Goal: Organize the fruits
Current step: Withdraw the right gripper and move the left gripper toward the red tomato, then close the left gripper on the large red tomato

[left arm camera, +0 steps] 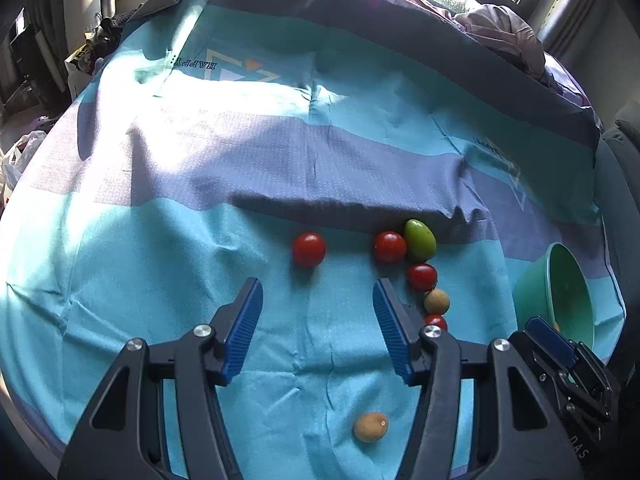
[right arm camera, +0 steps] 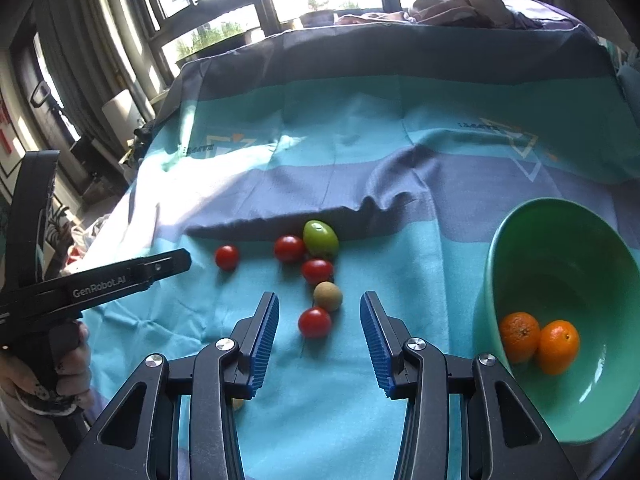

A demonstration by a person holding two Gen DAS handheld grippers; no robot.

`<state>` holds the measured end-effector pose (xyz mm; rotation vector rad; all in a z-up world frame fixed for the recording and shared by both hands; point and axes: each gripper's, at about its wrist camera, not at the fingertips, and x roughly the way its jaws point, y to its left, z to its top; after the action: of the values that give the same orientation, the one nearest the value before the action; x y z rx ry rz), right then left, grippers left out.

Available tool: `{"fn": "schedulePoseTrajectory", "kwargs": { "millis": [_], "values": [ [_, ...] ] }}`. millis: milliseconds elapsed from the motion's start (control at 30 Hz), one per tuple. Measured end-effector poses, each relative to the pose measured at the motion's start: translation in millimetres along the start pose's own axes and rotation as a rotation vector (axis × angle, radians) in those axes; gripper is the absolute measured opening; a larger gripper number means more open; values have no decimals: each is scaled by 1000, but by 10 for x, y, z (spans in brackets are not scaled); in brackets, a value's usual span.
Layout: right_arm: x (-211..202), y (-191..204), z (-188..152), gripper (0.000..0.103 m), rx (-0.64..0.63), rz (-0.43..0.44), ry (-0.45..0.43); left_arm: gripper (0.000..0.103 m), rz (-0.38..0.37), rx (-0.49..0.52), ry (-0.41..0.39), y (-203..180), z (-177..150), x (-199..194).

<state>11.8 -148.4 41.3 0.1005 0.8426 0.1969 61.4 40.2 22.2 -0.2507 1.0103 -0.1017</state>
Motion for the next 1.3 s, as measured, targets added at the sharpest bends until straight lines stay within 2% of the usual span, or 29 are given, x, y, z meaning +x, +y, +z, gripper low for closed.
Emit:
{"fn": "schedulePoseTrajectory", "kwargs": {
  "millis": [200, 433, 600, 733, 833, 967, 1100, 1300],
  "values": [
    [134, -53, -8, 41, 75, 112, 76, 56, -3, -8, 21, 8, -10, 54],
    [436, 27, -69, 37, 76, 74, 159, 53, 20, -12, -8, 3, 56, 186],
    [648, 38, -52, 37, 65, 32, 201, 51, -16, -53, 27, 29, 126, 393],
    [779, 4, -56, 37, 72, 15, 232, 51, 13, -71, 51, 15, 170, 552],
    [833, -40, -65, 37, 82, 6, 247, 51, -9, -109, 78, 9, 214, 644],
    [865, -62, -78, 37, 84, 13, 259, 50, 39, -97, 88, -18, 268, 765],
    [900, -59, -100, 37, 84, 21, 273, 43, 32, -106, 119, 15, 256, 882],
    [902, -18, -109, 36, 60, -1, 258, 28, 63, -87, 85, 23, 241, 894]
  ]
}}
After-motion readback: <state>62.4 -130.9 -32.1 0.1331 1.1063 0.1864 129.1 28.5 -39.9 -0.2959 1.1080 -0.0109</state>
